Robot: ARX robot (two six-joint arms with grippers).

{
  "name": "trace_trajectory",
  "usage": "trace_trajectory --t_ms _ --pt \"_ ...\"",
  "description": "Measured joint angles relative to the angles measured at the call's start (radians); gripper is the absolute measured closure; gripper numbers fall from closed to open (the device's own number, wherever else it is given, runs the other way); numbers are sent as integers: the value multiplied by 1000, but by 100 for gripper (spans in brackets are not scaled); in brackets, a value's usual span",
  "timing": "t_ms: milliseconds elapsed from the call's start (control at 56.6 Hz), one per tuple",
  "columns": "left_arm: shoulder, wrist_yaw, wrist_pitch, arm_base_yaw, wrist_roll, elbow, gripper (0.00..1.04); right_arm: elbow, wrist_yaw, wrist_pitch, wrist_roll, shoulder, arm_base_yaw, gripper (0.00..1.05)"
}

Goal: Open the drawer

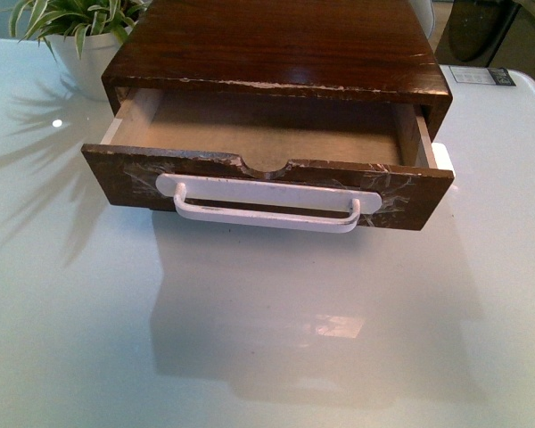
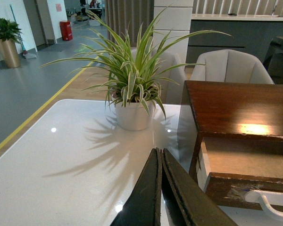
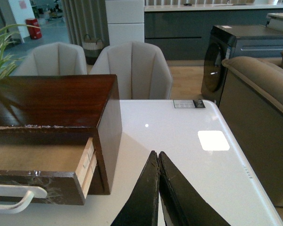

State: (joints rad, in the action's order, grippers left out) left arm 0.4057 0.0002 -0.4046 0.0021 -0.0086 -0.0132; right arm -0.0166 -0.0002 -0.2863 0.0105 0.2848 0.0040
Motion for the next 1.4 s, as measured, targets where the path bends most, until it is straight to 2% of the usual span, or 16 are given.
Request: trace_trajectory --t_ms 407,513,689,778,1131,1202,1326,1396 --pt "-158 0 156 0 0 0 103 0 0 111 0 -109 0 103" --pt "-188 -1 187 0 0 0 103 0 0 276 0 -257 0 103" --pt "-240 0 238 0 0 0 103 0 1 284 0 -277 0 103" --pt "-367 0 391 0 1 0 103 0 1 285 0 -278 0 103" --pt "-399 0 403 0 0 0 103 0 1 285 0 -279 0 103" --pt "-399 0 403 0 0 0 86 0 0 285 0 -279 0 100" --pt "-399 0 403 0 0 0 64 0 1 285 0 -279 0 77" --pt "-399 0 403 0 0 0 47 0 1 285 0 -279 0 59"
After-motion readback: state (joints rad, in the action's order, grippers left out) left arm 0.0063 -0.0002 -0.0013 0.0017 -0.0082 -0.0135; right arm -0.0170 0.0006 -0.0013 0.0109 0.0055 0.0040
